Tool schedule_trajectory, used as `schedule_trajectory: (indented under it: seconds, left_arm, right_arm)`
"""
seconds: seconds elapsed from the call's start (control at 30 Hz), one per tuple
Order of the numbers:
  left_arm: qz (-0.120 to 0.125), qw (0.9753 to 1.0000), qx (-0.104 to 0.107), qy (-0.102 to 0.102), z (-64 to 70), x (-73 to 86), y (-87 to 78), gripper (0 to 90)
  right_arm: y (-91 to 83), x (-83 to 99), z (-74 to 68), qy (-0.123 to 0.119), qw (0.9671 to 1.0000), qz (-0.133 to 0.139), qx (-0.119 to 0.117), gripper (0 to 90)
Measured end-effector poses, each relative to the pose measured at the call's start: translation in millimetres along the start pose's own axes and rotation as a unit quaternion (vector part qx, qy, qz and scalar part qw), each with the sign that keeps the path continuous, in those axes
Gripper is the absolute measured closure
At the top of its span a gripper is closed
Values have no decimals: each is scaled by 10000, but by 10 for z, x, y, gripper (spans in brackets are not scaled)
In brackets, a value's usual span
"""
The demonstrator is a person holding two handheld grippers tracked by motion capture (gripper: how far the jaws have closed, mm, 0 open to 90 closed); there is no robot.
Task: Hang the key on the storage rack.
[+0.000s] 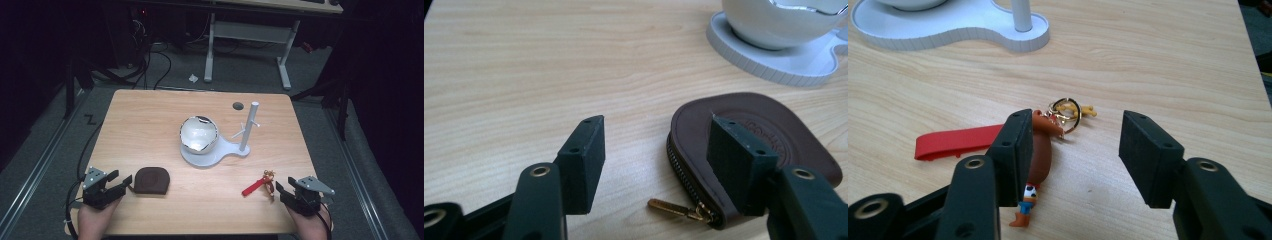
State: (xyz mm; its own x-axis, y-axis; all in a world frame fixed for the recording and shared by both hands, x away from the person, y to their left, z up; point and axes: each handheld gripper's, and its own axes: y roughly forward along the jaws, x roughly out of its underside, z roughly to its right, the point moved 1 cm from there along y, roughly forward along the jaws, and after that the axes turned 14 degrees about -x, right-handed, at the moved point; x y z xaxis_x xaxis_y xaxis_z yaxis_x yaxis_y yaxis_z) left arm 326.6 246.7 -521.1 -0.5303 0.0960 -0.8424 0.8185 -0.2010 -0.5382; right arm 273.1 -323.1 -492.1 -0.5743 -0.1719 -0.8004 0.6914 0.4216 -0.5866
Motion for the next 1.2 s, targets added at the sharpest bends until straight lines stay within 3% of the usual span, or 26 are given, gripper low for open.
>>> schedule_trajectory:
  seconds: [0.17, 0.43, 0.7, 0.83, 0.97, 1.07, 1.2]
  left_arm:
    - [-79, 9999, -105, 93, -7, 10, 64, 403]
    - [-282, 9995, -19, 172, 18, 42, 95, 458]
    - [-319, 9994, 51, 143, 7, 47, 100, 487]
    - [-342, 9989, 34, 325, 54, 37, 101, 487]
    - [-345, 9990, -2, 269, 29, 31, 99, 486]
    - [-342, 9994, -28, 43, -62, 36, 95, 486]
    - [-381, 9993, 0, 12, -87, 42, 103, 484]
  right_arm:
    - [14, 18, 20, -10, 10000, -16, -33, 493]
    - [26, 42, 14, -17, 9999, -86, -97, 538]
    - [56, 68, -7, -43, 9997, -193, -126, 551]
    - [66, 76, -5, -31, 9997, -219, -139, 566]
    - [70, 77, -9, -15, 9996, -229, -155, 570]
    - [71, 78, -9, -28, 9996, -231, -146, 572]
    - [76, 83, 0, -34, 9996, -243, -155, 571]
